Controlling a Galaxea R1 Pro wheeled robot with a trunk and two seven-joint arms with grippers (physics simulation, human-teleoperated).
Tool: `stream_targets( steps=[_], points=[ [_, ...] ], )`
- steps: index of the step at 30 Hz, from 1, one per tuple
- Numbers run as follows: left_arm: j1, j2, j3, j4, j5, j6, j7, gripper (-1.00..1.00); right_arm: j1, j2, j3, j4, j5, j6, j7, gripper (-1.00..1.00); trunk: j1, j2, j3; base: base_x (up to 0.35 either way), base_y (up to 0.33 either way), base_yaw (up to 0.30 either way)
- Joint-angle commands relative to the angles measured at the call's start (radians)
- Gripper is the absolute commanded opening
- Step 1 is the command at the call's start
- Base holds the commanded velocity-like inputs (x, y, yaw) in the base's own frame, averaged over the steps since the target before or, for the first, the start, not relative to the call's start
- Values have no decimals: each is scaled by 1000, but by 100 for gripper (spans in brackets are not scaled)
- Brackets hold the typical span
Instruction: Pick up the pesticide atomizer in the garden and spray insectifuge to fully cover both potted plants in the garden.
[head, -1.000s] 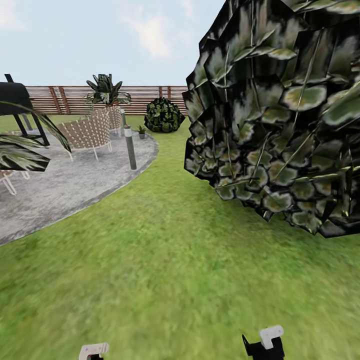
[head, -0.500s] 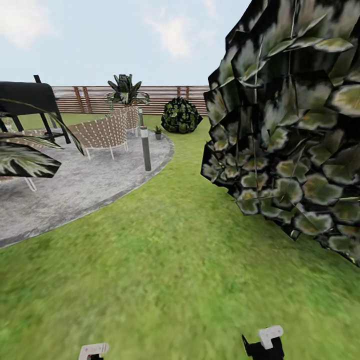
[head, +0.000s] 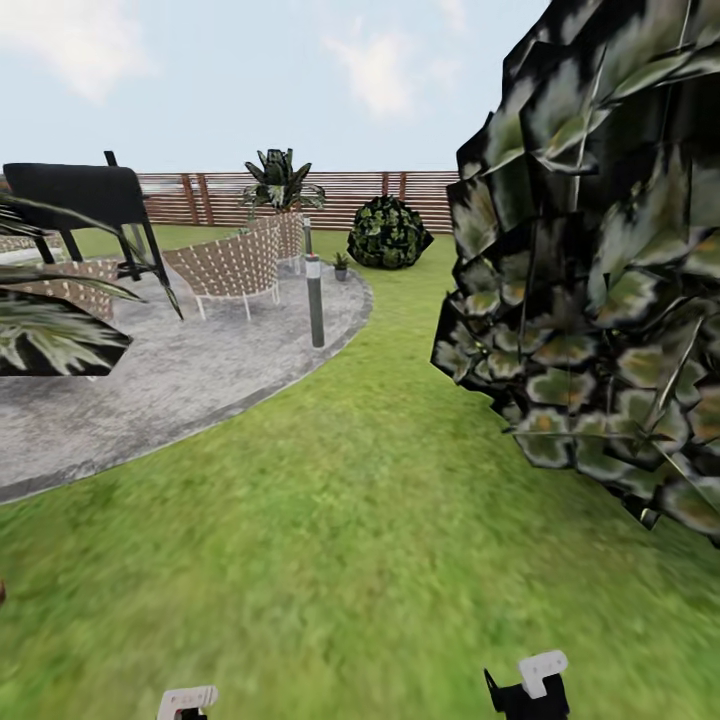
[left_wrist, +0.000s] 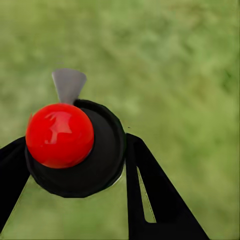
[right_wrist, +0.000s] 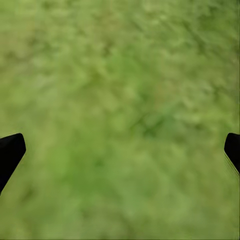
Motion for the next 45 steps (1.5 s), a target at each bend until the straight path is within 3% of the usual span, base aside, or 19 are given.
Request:
stream_targets(
  steps=[1,45],
  points=[
    [-1,0,6,1,8,-1,-10,-100,-1,0,-8,1,3,-4,7,100,0,0,-1,339,0,2],
    [0,0,6,1,8,-1,-10,-100,-1,0,-9,1,3,-4,6,100,0,0,-1,339,0,0]
  ],
)
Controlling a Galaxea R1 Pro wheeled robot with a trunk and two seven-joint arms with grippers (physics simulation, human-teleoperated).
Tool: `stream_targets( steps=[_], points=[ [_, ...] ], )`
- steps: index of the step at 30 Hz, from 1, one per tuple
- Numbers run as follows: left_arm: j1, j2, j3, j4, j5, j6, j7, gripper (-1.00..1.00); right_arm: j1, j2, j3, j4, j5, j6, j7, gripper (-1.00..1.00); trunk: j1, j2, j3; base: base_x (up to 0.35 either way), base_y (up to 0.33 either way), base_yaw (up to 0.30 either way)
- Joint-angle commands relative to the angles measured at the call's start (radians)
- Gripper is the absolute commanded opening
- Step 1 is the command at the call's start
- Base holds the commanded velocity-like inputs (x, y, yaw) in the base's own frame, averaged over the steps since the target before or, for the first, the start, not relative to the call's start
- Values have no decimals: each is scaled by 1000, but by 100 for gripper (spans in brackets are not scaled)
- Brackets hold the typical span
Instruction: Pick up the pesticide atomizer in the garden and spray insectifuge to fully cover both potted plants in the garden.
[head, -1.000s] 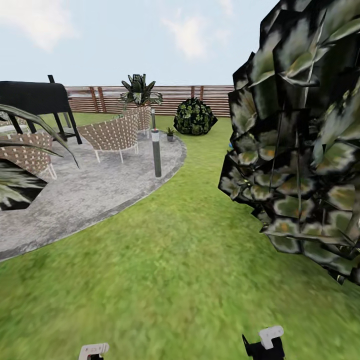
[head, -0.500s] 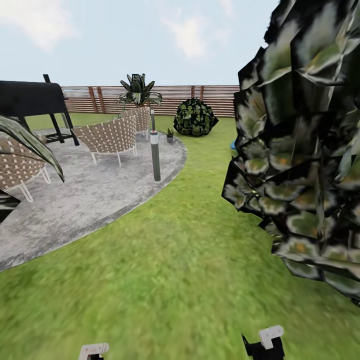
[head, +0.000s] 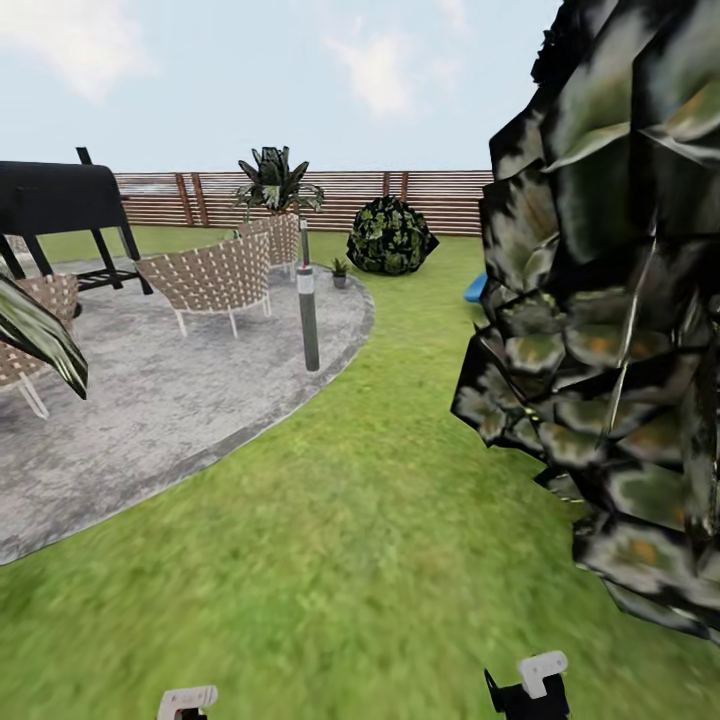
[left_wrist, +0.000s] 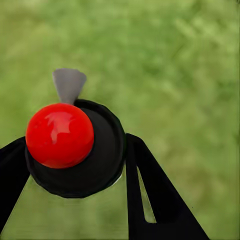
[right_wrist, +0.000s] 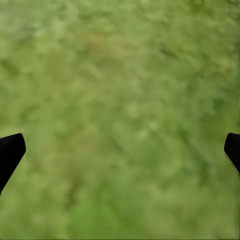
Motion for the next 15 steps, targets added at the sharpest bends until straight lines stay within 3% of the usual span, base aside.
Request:
stream_targets(
  steps=[1,15],
  points=[
    [-1,0,6,1,8,-1,-10,-100,-1,0,-8,1,3,-4,6,100,0,0,-1,339,0,0],
    [-1,0,6,1,8,-1,-10,-100,-1,0,-8,1,3,-3,6,100,0,0,-1,339,0,0]
  ],
)
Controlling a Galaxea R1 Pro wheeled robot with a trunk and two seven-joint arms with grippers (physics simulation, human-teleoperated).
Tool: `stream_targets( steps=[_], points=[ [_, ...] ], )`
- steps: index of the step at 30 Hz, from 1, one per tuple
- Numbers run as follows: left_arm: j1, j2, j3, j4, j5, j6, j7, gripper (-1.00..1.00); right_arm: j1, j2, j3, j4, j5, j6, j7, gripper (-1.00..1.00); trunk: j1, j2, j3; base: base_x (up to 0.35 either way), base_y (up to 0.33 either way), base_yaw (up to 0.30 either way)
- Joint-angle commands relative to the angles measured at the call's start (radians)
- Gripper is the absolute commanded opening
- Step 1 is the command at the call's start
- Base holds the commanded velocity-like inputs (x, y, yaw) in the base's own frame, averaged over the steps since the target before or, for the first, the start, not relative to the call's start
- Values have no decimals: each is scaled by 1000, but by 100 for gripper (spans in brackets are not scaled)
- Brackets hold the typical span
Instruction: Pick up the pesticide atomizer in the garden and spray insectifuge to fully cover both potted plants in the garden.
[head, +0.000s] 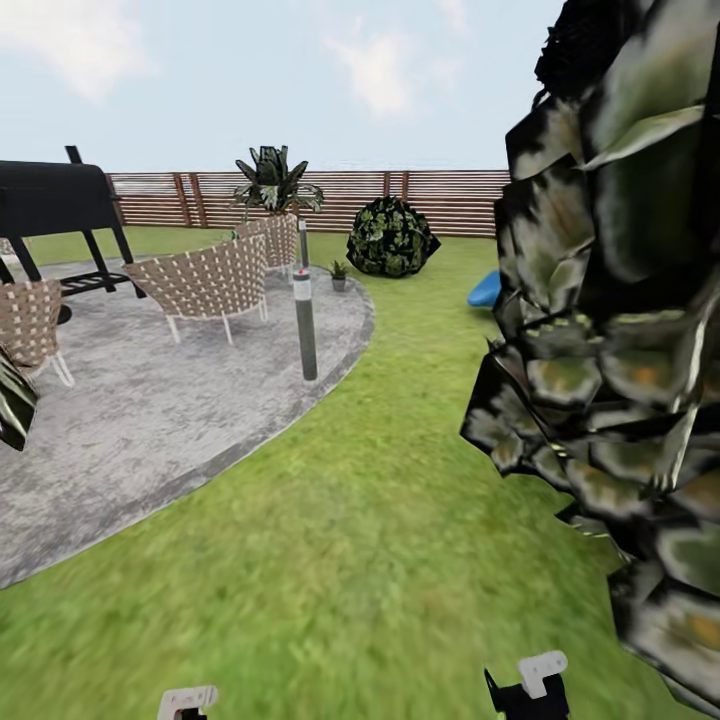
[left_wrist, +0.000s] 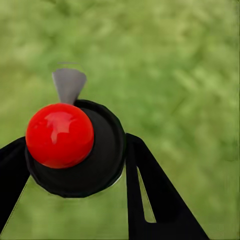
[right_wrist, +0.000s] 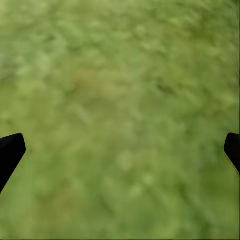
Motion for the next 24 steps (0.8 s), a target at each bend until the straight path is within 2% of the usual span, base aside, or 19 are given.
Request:
stream_targets(
  steps=[1,24],
  points=[
    [0,0,6,1,8,-1,-10,-100,-1,0,-8,1,3,-3,6,100,0,0,-1,339,0,0],
    [0,0,6,0,9,-3,-10,-100,-1,1,-8,1,3,-3,6,100,0,0,-1,339,0,0]
  ],
)
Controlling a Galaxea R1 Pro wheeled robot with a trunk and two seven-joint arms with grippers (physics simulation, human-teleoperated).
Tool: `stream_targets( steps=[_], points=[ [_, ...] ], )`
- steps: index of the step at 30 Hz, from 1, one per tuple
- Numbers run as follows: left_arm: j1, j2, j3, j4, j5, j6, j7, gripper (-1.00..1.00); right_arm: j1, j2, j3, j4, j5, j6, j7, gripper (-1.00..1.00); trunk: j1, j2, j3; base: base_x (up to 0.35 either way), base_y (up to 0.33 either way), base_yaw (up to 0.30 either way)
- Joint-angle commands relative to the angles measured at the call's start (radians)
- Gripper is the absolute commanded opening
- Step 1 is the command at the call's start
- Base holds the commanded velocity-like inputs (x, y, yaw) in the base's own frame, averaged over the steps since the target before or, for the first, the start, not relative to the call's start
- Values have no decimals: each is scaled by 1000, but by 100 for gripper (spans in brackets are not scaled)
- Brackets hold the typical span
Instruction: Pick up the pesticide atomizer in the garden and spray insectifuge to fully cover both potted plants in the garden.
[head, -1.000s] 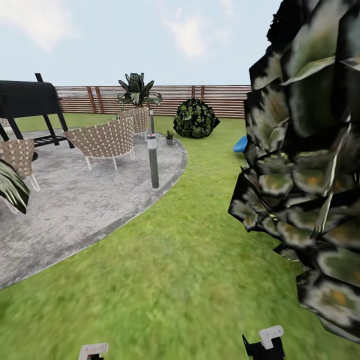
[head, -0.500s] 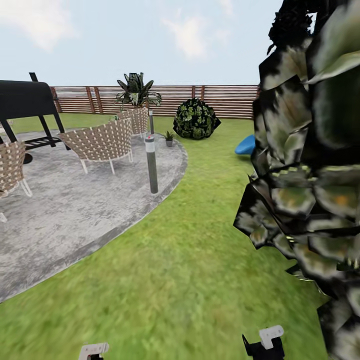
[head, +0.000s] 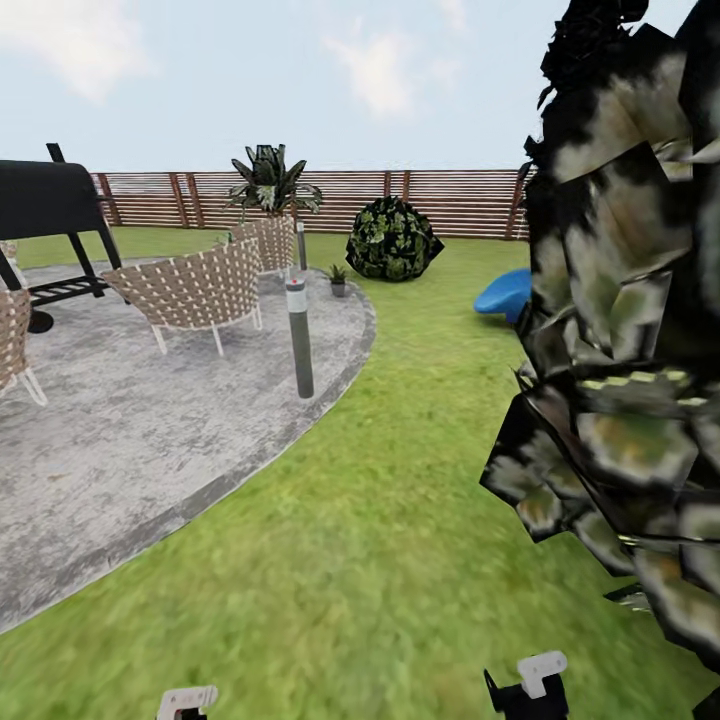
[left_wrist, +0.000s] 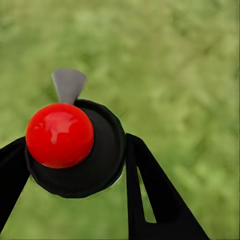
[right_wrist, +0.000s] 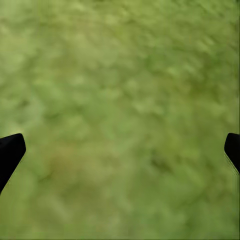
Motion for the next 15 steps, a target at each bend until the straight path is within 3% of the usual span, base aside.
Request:
stream_targets(
  steps=[1,15],
  points=[
    [-1,0,6,1,8,-1,-10,-100,-1,0,-9,1,3,-3,6,100,0,0,-1,340,0,59],
    [-1,0,6,0,8,-3,-10,-100,-1,0,-9,1,3,-4,7,100,0,0,-1,340,0,178]
  ],
)
